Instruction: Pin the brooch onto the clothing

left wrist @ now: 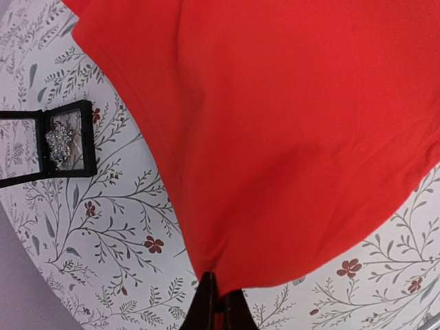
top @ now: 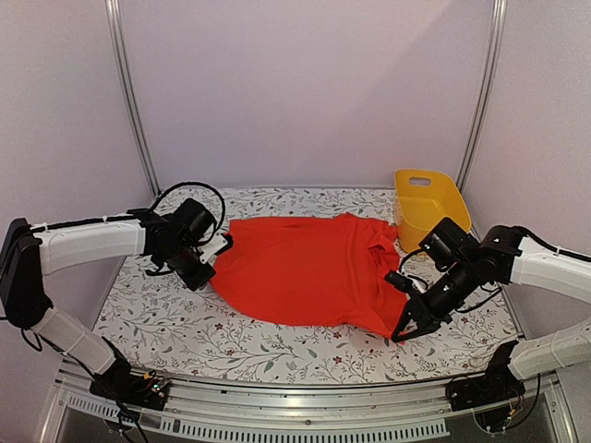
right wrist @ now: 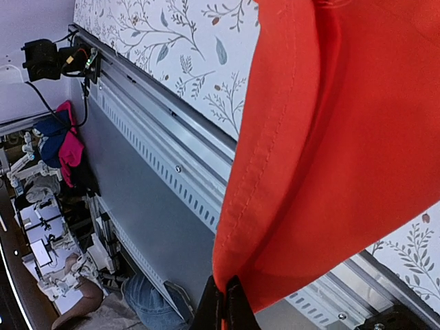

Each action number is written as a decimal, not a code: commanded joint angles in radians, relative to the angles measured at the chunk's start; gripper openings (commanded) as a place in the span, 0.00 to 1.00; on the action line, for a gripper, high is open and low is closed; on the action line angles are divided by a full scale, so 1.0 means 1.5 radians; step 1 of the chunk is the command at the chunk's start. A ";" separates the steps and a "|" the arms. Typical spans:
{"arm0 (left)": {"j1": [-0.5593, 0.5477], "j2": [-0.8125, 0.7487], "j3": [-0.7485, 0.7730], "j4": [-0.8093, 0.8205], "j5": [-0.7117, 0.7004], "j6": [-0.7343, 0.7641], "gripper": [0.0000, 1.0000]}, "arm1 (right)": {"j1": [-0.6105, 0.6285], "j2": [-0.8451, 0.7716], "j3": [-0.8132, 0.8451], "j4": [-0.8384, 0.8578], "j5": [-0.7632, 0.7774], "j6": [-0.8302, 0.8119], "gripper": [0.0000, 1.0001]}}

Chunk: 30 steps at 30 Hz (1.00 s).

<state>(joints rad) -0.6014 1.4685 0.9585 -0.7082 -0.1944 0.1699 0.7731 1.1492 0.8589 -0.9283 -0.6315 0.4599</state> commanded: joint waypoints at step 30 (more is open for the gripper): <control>-0.025 -0.030 -0.009 -0.040 -0.003 -0.005 0.00 | 0.031 0.072 -0.268 0.385 0.270 0.293 0.43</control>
<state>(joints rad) -0.6235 1.4097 0.9524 -0.7547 -0.1940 0.1688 0.8215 1.2404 0.5339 -0.5617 -0.1360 0.8360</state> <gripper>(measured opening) 0.009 0.435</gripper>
